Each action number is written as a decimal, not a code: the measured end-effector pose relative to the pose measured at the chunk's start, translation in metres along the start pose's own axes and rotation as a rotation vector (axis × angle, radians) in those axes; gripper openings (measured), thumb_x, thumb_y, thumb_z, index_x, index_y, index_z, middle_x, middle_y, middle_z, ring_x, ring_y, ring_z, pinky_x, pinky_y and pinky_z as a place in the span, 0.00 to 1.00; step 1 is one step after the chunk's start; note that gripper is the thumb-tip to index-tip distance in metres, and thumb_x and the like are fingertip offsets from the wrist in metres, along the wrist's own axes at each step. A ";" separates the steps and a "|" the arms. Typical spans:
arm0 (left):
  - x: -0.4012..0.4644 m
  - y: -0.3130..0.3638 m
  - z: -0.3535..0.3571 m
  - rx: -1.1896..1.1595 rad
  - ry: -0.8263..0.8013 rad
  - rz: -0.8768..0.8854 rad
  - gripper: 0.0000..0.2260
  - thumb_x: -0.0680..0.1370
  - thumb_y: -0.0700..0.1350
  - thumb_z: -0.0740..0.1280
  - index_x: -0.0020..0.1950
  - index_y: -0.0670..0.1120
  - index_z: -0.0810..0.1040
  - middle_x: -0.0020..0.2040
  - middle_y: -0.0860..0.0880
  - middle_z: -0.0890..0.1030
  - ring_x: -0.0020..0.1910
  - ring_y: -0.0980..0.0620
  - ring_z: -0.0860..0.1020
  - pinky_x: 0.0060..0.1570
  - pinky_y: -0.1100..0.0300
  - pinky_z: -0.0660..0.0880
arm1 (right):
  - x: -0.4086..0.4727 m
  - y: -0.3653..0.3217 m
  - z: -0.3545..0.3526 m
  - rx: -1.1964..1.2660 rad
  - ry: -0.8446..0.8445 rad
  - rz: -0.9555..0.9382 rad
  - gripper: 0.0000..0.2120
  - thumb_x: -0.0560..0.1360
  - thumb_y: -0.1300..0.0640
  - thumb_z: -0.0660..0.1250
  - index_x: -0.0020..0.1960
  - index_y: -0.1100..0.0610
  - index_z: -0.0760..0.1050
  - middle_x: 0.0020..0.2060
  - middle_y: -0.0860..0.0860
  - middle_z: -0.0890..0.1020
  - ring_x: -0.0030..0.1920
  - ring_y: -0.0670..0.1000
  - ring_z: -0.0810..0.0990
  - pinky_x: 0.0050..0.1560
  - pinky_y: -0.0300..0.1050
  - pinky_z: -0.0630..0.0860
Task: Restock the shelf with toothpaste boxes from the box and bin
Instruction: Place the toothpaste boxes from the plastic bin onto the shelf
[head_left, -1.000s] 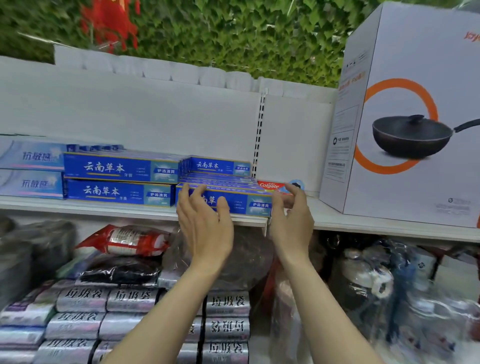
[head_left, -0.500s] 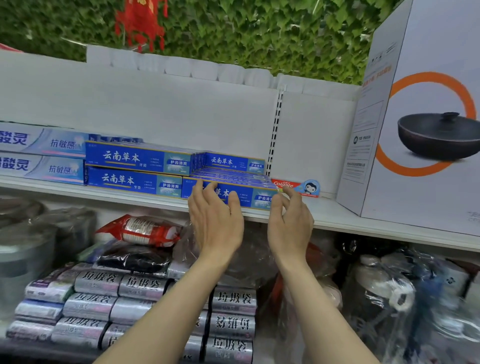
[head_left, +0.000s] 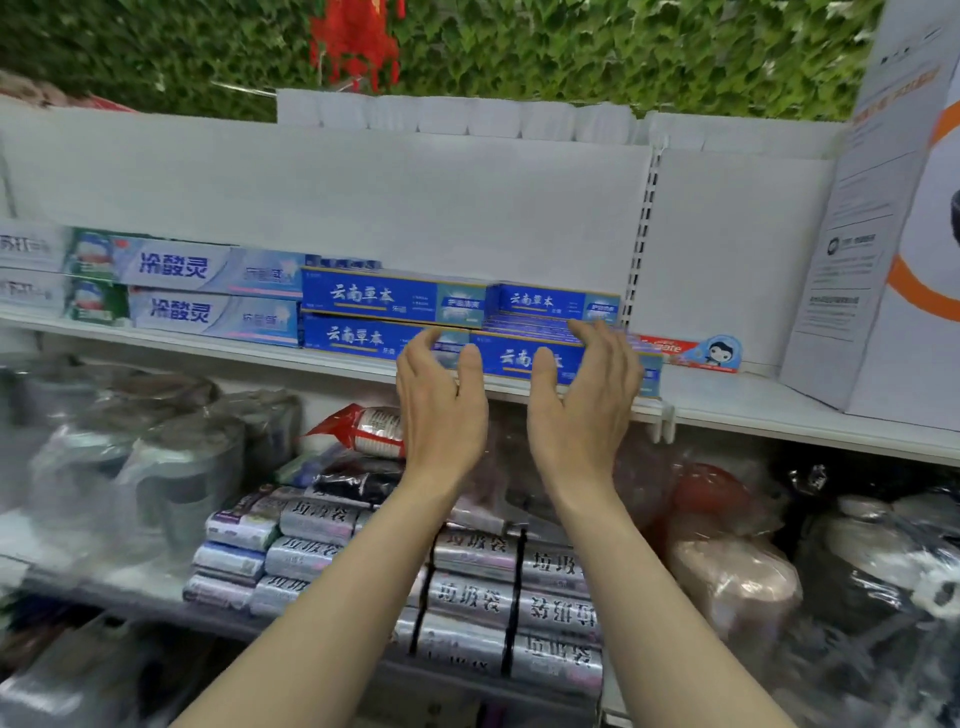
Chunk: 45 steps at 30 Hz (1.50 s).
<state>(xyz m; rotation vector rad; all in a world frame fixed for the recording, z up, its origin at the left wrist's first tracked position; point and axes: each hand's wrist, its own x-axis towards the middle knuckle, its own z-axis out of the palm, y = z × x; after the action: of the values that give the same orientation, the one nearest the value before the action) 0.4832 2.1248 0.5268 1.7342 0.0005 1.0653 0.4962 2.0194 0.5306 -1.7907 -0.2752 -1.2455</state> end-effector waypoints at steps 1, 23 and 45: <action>0.005 -0.008 -0.015 -0.018 0.015 -0.026 0.21 0.83 0.51 0.60 0.74 0.44 0.65 0.71 0.48 0.67 0.71 0.51 0.66 0.68 0.59 0.61 | -0.006 -0.012 0.012 0.038 -0.012 -0.011 0.24 0.76 0.47 0.59 0.67 0.57 0.75 0.70 0.54 0.74 0.73 0.54 0.64 0.75 0.49 0.59; -0.020 -0.318 -0.334 -0.095 0.330 -0.916 0.17 0.76 0.62 0.65 0.56 0.51 0.73 0.55 0.47 0.79 0.56 0.46 0.79 0.58 0.44 0.78 | -0.305 -0.132 0.296 0.288 -1.204 0.638 0.15 0.81 0.48 0.64 0.64 0.53 0.77 0.57 0.48 0.81 0.57 0.48 0.77 0.58 0.42 0.73; -0.414 -0.601 -0.389 0.191 0.749 -1.662 0.16 0.79 0.56 0.64 0.46 0.44 0.78 0.39 0.45 0.80 0.39 0.50 0.80 0.50 0.50 0.78 | -0.719 0.092 0.329 -0.252 -2.050 0.802 0.14 0.81 0.54 0.62 0.52 0.63 0.81 0.46 0.58 0.83 0.50 0.59 0.80 0.46 0.45 0.70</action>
<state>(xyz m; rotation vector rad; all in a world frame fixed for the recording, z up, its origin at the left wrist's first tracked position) 0.2630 2.4962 -0.1782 0.7947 1.7034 0.2999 0.4259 2.4344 -0.1443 -2.3039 -0.3893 1.4284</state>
